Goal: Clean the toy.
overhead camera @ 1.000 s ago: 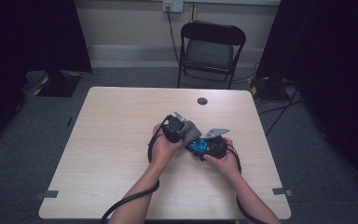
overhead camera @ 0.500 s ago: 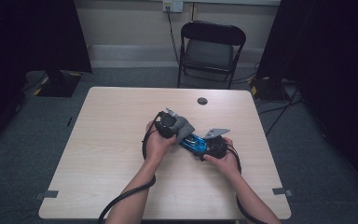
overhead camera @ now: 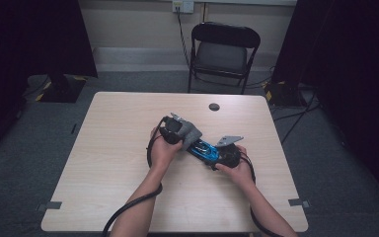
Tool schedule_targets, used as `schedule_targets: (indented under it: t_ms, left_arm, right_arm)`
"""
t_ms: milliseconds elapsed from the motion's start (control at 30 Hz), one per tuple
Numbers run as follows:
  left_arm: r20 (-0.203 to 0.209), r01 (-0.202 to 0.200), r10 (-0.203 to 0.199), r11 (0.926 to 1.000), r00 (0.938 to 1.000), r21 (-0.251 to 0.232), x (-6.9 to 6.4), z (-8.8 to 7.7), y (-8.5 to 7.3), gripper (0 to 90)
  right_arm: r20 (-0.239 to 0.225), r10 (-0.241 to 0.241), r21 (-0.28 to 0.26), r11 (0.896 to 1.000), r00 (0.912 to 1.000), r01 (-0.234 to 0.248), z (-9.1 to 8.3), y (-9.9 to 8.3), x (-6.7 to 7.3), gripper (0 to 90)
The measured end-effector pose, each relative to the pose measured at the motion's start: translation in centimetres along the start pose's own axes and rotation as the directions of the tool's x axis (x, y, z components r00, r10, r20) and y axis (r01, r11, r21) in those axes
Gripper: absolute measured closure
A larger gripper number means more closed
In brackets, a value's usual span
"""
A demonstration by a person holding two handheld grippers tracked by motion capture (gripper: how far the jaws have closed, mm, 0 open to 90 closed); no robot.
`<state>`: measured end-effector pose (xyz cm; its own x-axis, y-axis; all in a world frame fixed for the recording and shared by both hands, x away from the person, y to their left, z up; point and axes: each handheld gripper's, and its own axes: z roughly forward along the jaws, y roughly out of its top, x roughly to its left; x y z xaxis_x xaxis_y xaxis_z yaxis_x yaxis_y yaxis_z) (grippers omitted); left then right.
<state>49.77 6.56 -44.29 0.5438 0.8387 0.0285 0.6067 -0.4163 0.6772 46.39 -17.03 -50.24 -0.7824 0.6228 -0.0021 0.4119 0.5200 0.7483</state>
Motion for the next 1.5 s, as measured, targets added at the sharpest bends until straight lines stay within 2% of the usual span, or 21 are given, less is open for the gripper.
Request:
schedule_targets:
  t_ms: [333, 400, 467, 667, 800, 967, 1000, 1067, 1167, 1233, 1267, 1300, 1367, 1467, 1500]
  left_arm:
    - [-0.036, 0.021, -0.02, 0.9997, 0.9991, 0.012, 1.3, -0.2, -0.6, 71.2]
    - [-0.034, 0.049, -0.048, 0.9986, 0.9983, 0.019, 2.0, -0.3, -1.0, 71.2]
    - [-0.03, 0.063, -0.063, 0.998, 0.9976, 0.001, 2.1, -0.6, -1.2, 71.2]
    - [-0.034, 0.041, -0.041, 0.9991, 0.9986, -0.01, 2.3, -1.6, -1.1, 71.2]
    - [-0.048, 0.044, -0.045, 0.9989, 0.9978, -0.017, 2.8, -2.4, -1.2, 71.2]
    - [-0.043, 0.059, -0.06, 0.998, 0.9973, -0.022, 3.5, -3.0, -1.6, 71.2]
    - [-0.018, 0.075, -0.076, 0.9966, 0.9969, -0.033, 3.5, -3.4, -1.8, 71.2]
    - [-0.014, 0.067, -0.068, 0.9971, 0.9976, -0.036, 3.4, -3.6, -1.8, 71.2]
    - [0.01, 0.048, -0.047, 0.9966, 0.9988, -0.068, 2.4, -4.4, -1.7, 71.2]
    - [0.015, 0.035, -0.034, 0.9969, 0.9993, -0.07, 2.1, -4.6, -1.6, 71.2]
    - [0.026, 0.012, -0.01, 0.9965, 0.9996, -0.083, 1.3, -4.9, -1.3, 71.1]
    - [0.026, 0.012, -0.01, 0.9965, 0.9996, -0.083, 1.3, -4.9, -1.3, 71.1]
    - [0.048, -0.011, 0.015, 0.9949, 0.9987, -0.101, -0.2, -5.2, -0.9, 71.1]
    - [0.056, -0.056, 0.061, 0.9945, 0.9966, -0.088, -1.8, -4.9, -0.7, 71.0]
    - [0.056, -0.056, 0.061, 0.9945, 0.9966, -0.088, -1.8, -4.9, -0.7, 71.0]
  right_arm:
    - [0.0, 0.0, 0.0, 1.0, 1.0, 0.0, 0.0, 0.0, 0.0, 24.9]
    - [0.0, 0.0, 0.0, 1.0, 1.0, 0.0, 0.0, 0.0, 0.0, 24.9]
    - [0.0, 0.0, 0.0, 1.0, 1.0, 0.0, 0.0, 0.0, 0.0, 24.9]
    - [0.0, 0.0, 0.0, 1.0, 1.0, 0.0, 0.0, 0.0, 0.0, 24.9]
    - [0.0, 0.0, 0.0, 1.0, 1.0, 0.0, 0.0, 0.0, 0.0, 24.9]
    - [0.0, 0.001, 0.0, 1.0, 1.0, -0.001, 0.0, 0.0, 0.0, 24.9]
    - [0.0, 0.001, 0.0, 1.0, 1.0, -0.001, 0.0, 0.0, 0.0, 24.9]
    - [0.0, 0.001, 0.0, 1.0, 1.0, -0.001, 0.0, 0.0, 0.0, 24.9]
    - [0.0, 0.001, 0.0, 1.0, 1.0, -0.001, 0.0, 0.0, 0.0, 24.9]
    - [0.0, 0.001, 0.0, 1.0, 1.0, -0.001, 0.0, 0.0, 0.0, 24.9]
    - [0.0, 0.001, 0.0, 1.0, 1.0, -0.001, 0.0, 0.0, 0.0, 24.9]
    - [0.0, 0.001, 0.0, 1.0, 1.0, -0.001, 0.0, 0.0, 0.0, 24.9]
    - [0.0, 0.0, 0.0, 1.0, 1.0, 0.0, 0.0, 0.0, 0.0, 24.9]
    - [0.0, 0.001, 0.0, 1.0, 1.0, -0.001, 0.0, 0.0, 0.0, 24.9]
    - [0.0, 0.001, 0.0, 1.0, 1.0, -0.001, 0.0, 0.0, 0.0, 24.9]
